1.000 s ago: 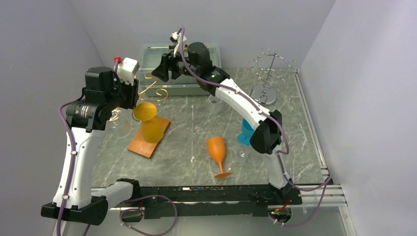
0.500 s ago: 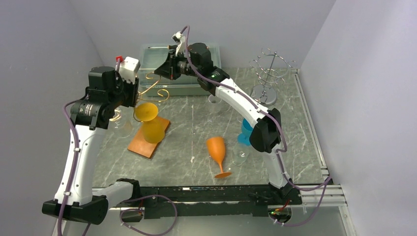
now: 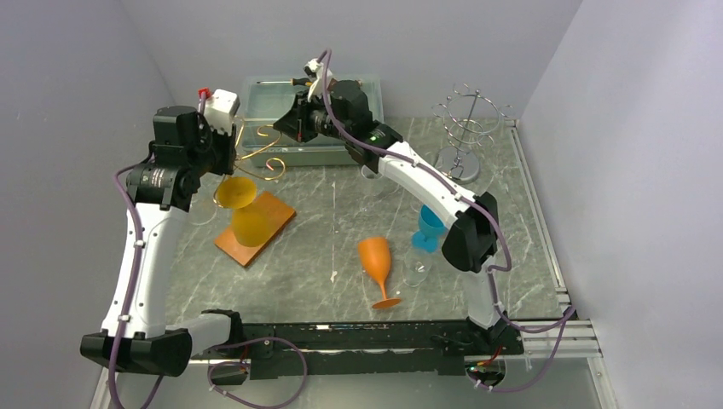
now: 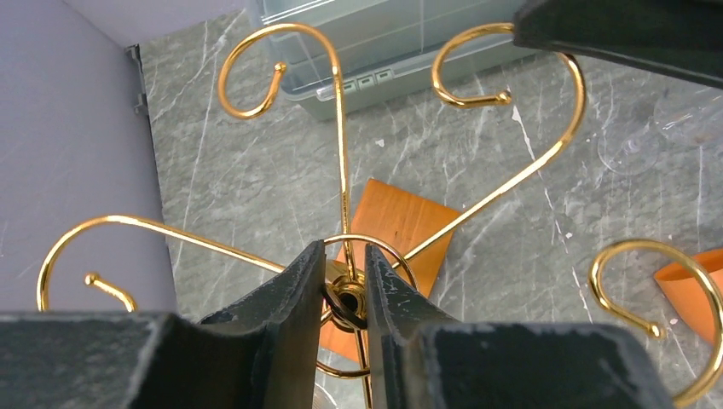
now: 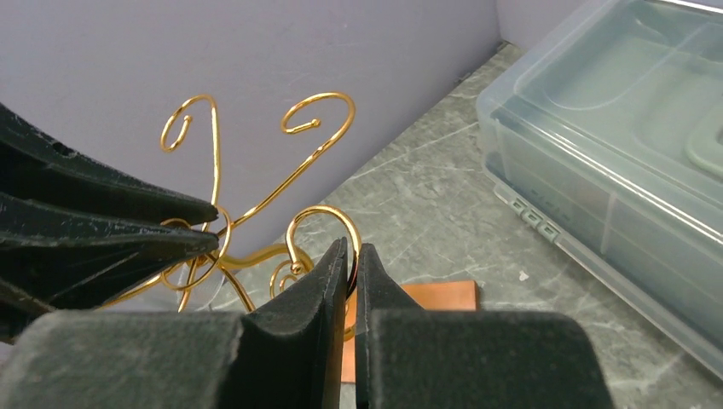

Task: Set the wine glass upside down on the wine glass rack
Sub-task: Adjust the wine rack at the center of the board.

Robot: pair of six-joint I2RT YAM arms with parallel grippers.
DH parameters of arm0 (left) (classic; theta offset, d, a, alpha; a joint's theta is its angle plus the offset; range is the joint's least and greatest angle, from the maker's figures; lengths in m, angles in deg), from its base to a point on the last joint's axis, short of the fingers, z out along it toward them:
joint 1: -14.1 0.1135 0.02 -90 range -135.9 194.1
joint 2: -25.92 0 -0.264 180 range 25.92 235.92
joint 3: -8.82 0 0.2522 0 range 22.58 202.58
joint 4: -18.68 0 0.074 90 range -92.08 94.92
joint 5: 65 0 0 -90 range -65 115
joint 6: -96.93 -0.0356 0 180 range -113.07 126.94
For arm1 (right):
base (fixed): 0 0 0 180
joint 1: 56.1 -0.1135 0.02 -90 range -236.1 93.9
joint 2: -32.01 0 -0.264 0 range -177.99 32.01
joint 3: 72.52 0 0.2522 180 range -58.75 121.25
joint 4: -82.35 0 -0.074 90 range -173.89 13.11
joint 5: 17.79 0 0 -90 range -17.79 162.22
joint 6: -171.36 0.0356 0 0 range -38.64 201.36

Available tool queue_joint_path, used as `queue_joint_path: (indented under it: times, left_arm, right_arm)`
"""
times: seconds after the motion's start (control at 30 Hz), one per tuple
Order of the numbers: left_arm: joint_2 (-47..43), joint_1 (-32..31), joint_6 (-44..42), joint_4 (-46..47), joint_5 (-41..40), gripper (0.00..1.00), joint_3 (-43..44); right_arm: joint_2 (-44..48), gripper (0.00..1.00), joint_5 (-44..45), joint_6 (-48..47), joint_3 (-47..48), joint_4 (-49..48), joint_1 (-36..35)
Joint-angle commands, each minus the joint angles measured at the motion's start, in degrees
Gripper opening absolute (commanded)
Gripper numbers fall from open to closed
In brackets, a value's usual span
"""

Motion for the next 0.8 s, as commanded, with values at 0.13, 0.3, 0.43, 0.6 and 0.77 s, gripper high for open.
queue_joint_path:
  times: [0.13, 0.3, 0.43, 0.6, 0.77]
  left_arm:
    - [1.71, 3.01, -1.90, 2.80, 1.86, 0.20, -0.65]
    - [2.01, 4.57, -2.51, 3.50, 2.60, 0.18, -0.98]
    - [2.55, 5.15, -2.95, 4.04, 3.84, 0.17, -0.90]
    - [4.51, 6.62, -3.82, 4.45, 5.97, 0.16, 0.83]
    - [6.28, 6.73, -4.53, 3.99, 9.38, 0.15, 3.30]
  right_arm:
    - [9.06, 0.00, 5.94, -1.81, -6.35, -0.89, -1.83]
    - [10.48, 0.00, 6.97, -1.56, -8.60, -1.10, -2.95]
    - [12.03, 0.00, 8.11, -0.80, -12.10, -2.07, -3.84]
    - [14.74, 0.00, 9.94, -0.06, -17.74, -4.31, -4.84]
    - [17.79, 0.00, 11.37, 0.22, -22.47, -5.70, -5.91]
